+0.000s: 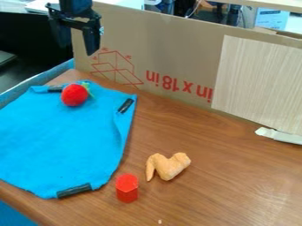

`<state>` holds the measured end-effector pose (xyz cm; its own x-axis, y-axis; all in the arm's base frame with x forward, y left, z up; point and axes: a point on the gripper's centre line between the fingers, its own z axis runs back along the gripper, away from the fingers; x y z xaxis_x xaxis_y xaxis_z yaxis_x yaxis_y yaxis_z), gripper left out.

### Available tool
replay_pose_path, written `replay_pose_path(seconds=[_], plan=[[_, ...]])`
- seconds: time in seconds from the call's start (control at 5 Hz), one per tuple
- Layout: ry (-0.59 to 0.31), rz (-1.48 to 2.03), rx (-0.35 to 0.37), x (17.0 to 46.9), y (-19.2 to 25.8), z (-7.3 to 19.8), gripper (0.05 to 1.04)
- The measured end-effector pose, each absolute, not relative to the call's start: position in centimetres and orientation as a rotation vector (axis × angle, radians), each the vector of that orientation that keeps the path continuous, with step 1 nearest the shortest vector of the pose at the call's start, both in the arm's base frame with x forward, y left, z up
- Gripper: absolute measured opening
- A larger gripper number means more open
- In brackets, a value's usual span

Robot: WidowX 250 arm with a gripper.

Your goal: Fold the cloth from bottom right to top left

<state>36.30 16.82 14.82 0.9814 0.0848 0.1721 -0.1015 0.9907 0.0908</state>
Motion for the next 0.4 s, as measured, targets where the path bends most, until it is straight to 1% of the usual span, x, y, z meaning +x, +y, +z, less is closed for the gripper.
replay_pose_path(seconds=[0.2, 0.4], plan=[[-0.132, 0.08, 0.078, 36.2, 16.6, 13.2, 1.0], [-0.1, -0.175, 0.029, 35.0, 15.6, 9.9, 1.0]])
